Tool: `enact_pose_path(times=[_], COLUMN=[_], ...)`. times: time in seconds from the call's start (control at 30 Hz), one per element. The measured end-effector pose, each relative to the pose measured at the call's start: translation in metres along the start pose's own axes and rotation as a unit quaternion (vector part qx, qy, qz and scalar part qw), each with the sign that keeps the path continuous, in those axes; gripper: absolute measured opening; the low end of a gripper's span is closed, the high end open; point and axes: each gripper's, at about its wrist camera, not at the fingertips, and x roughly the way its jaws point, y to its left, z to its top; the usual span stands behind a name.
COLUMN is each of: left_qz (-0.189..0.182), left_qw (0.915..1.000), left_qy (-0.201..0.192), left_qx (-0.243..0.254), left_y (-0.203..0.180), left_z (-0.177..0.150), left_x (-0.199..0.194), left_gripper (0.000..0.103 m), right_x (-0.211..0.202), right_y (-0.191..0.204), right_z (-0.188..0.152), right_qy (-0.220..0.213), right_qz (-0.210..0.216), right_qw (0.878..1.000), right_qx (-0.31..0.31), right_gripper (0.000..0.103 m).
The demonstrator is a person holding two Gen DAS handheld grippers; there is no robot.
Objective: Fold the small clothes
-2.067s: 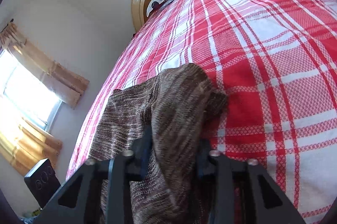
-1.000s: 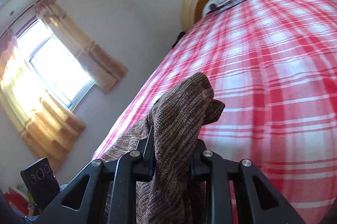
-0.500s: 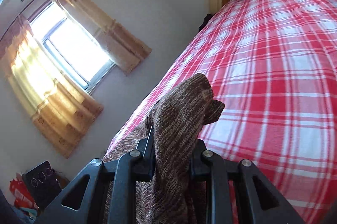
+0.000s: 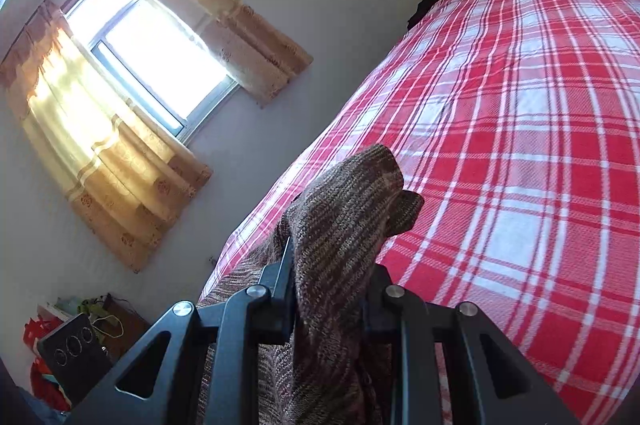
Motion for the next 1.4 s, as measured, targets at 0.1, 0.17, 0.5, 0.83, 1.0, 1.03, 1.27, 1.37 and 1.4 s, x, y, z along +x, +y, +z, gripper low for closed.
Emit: enact_pose_path(times=[0.1,0.17,0.5,0.83,1.0,1.03,1.27,1.37,1.4], left_qz=[0.008,0.010,0.018,0.034,0.036,0.037,0.037,0.032,0.031], left_qw=[0.9997,0.9991,0.9973,0.9962,0.9960,0.9960,0.9951,0.9947,0.9945], left_qy=[0.007,0.013,0.029,0.047,0.050,0.051,0.057,0.057,0.056], left_qx=[-0.022,-0.038,-0.065,-0.065,-0.063,-0.064,-0.072,-0.079,-0.083], left_y=[0.010,0.016,0.023,0.025,0.025,0.025,0.028,0.032,0.033], left_z=[-0.009,-0.016,-0.037,-0.046,-0.047,-0.047,-0.050,-0.050,-0.050], left_x=[0.002,0.003,0.006,0.017,0.019,0.019,0.021,0.021,0.021], left_gripper=[0.017,0.017,0.017,0.016,0.016,0.016,0.016,0.017,0.019], right_x=[0.019,0.033,0.075,0.083,0.088,0.088,0.089,0.083,0.075], right_y=[0.001,0.004,0.014,-0.012,-0.012,-0.013,-0.020,-0.022,-0.023], right_z=[0.000,0.001,-0.004,-0.017,-0.017,-0.018,-0.022,-0.023,-0.024], right_qy=[0.023,0.040,0.085,0.101,0.105,0.106,0.106,0.111,0.113], right_qz=[-0.005,-0.008,-0.030,-0.074,-0.086,-0.088,-0.098,-0.102,-0.112], right_qw=[1.000,0.999,0.996,0.992,0.991,0.990,0.989,0.988,0.987], right_qx=[0.000,-0.003,-0.013,0.005,0.002,0.002,0.011,0.016,0.016], right_gripper=[0.024,0.024,0.024,0.024,0.024,0.024,0.026,0.043,0.048])
